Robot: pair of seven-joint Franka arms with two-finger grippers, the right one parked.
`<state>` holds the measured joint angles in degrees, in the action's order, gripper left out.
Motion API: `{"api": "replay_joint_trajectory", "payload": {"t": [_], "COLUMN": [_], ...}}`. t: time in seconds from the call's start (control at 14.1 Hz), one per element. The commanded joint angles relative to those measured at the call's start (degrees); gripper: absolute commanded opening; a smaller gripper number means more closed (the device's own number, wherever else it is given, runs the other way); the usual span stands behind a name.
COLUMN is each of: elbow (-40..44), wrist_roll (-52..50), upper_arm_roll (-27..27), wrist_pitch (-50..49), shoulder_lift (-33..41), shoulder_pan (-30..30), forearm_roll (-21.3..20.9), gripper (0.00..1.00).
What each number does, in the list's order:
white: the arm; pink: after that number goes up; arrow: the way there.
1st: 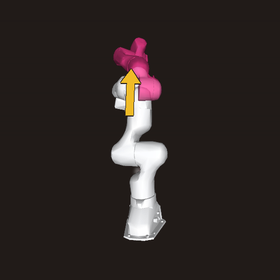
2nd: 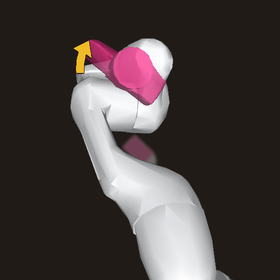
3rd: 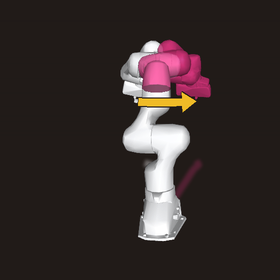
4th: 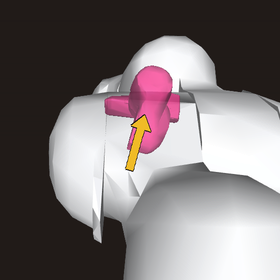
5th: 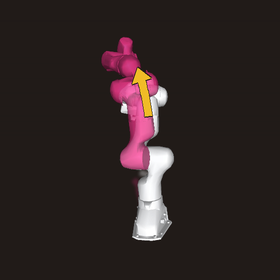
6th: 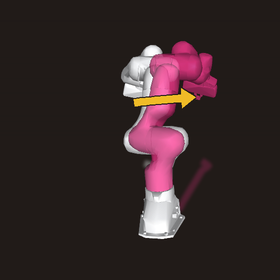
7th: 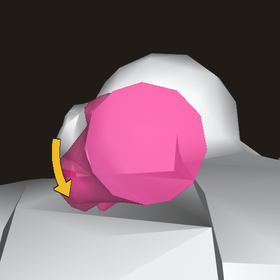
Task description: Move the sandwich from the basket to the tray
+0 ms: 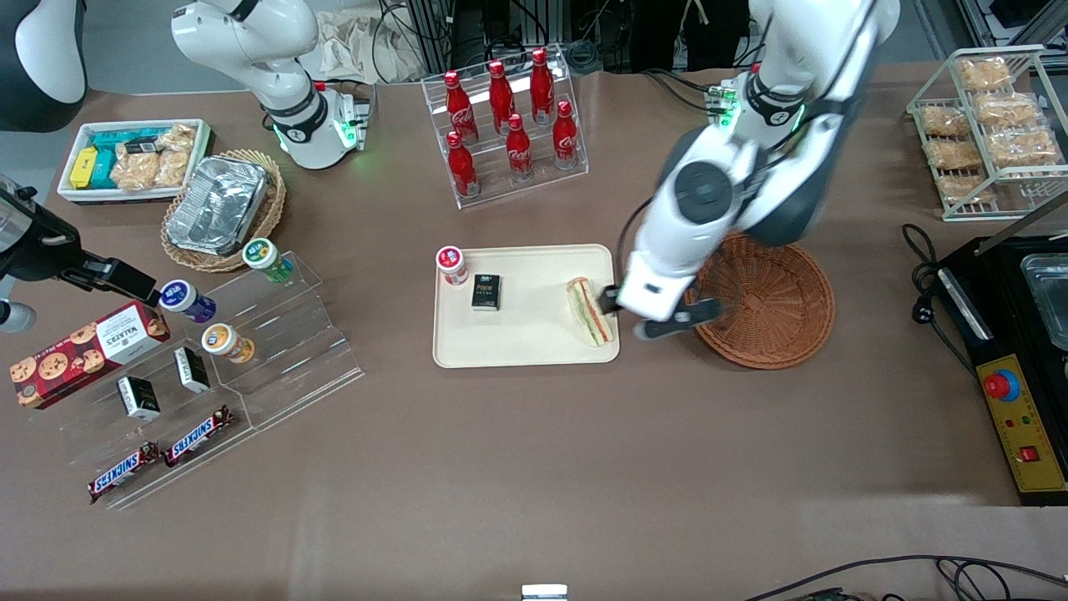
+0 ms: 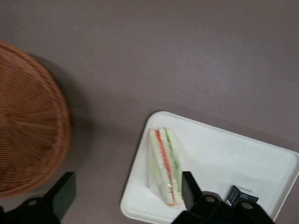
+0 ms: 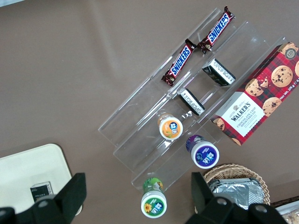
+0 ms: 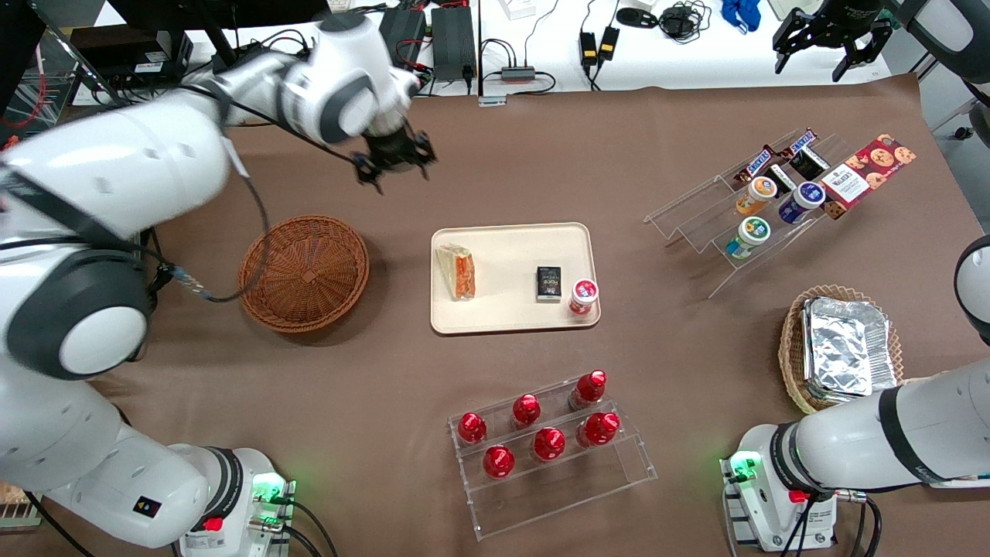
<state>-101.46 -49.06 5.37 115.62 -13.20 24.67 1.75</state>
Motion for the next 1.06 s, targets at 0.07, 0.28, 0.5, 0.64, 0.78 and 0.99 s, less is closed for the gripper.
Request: {"api": "replay_joint_trajectory", "payload": {"t": [0.07,0.28,0.5,0.64,0.78,0.99], "elbow": [-0.6,-0.5,4.9,11.4,13.2,13.6], "wrist_roll": [9.3,22.9,34.3,39.0,40.5,41.5], "upper_arm_roll": [0.7,0.6,0.4,0.5,0.7,0.5], "wrist_pitch": [-7.2,-10.4,-18.0,-25.3,-28.3,-31.9], "shoulder_lift": [6.9,10.7,11.3,9.4,9.9,11.4], "shoulder_pan": [-9.1,-16.5,-20.3,-22.5,-24.5,-24.6], "forearm_roll": [-2.5,-2.7,-3.2,-4.4,-4.2,-4.3], "gripper": [1.0,1.0,1.0,1.0,1.0,1.0]}}
